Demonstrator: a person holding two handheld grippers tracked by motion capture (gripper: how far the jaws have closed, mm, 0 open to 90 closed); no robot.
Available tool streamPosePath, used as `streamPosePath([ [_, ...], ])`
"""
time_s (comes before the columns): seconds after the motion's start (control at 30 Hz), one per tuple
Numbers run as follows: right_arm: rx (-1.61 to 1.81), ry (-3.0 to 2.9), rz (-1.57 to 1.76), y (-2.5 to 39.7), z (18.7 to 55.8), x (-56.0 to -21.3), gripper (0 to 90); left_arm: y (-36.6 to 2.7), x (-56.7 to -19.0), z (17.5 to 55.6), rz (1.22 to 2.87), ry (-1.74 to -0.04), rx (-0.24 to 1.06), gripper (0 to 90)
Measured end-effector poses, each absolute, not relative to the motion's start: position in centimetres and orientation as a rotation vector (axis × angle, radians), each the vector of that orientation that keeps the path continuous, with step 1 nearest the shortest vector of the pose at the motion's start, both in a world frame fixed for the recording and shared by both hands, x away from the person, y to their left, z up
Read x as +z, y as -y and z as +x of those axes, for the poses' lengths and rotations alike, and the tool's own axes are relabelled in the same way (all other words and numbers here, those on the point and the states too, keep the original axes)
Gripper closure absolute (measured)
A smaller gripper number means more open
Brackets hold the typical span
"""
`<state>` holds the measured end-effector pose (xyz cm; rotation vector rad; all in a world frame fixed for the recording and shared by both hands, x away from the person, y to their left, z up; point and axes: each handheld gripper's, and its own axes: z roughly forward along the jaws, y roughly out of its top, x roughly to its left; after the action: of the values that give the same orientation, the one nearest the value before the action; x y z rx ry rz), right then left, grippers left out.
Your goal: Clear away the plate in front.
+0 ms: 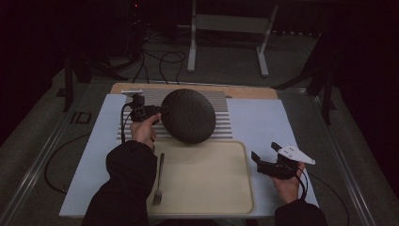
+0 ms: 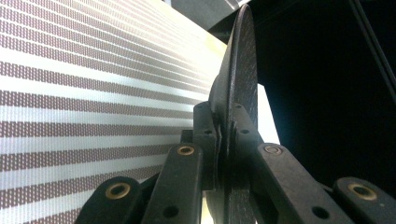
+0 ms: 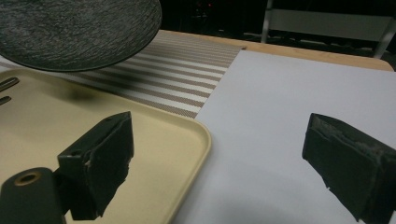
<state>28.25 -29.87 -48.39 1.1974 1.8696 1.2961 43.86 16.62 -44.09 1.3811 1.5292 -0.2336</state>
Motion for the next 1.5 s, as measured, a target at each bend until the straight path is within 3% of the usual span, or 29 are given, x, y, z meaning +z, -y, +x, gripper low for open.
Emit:
streamPosePath([
  [0.57, 1.288, -1.876, 1.197, 29.8, 28.2, -48.4, 8.8, -16.5, -45.1, 42.1, 1.396, -1.501, -0.266, 85.5],
  [1.5, 1.280, -1.884, 1.194, 29.7, 28.3, -48.5, 8.8, -16.3, -49.9, 38.6, 1.456, -1.501, -0.370, 85.0],
])
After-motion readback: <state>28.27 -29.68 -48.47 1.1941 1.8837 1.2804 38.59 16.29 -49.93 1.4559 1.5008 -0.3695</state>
